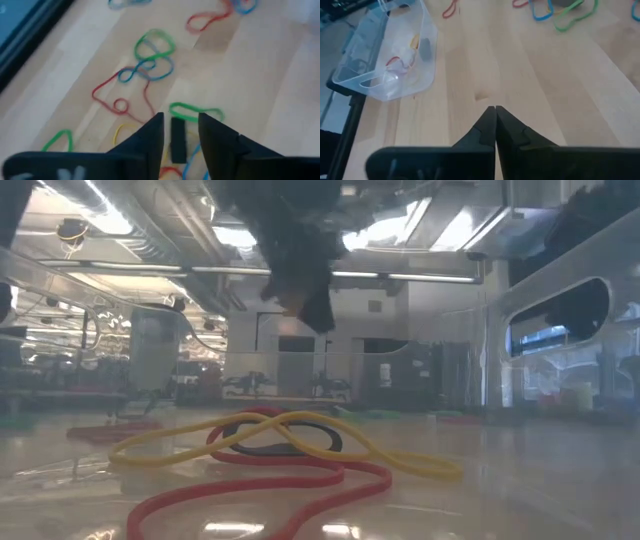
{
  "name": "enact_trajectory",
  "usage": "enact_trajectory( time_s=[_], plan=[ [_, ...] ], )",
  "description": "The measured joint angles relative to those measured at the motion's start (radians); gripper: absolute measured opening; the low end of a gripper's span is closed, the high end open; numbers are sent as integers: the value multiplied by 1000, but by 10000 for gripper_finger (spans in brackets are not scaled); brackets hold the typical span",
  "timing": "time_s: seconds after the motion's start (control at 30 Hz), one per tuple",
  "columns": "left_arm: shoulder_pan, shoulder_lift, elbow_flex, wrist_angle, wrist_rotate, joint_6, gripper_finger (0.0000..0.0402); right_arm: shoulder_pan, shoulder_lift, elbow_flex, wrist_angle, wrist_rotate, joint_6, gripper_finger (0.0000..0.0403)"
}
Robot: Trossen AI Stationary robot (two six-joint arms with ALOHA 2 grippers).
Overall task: Pick and place rubber bands into bin
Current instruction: Put the black rubber band into the transparent bin
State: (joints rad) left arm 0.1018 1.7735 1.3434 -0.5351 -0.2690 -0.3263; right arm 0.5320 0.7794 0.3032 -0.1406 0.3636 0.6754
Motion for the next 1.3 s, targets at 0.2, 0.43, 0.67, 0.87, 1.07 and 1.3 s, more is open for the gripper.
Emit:
enact_trajectory(
  time_s=[0.2,0.43,0.67,0.87,1.07,1.3],
  plan=[
    [37,114,56,4,87,15,140,0,-38,-15,-8,-2,-6,5],
    [43,177,58,-17,85,36,141,0,-38,-15,-5,-2,-5,5],
    [41,231,58,-15,88,121,141,0,-38,-15,20,2,32,5],
    [40,247,58,-17,88,194,139,0,-38,-15,19,36,110,5],
    [42,248,48,-12,111,244,103,0,-38,-15,22,116,161,5],
    [41,248,-5,-8,109,228,89,-1,-38,-15,42,121,159,5]
  ],
)
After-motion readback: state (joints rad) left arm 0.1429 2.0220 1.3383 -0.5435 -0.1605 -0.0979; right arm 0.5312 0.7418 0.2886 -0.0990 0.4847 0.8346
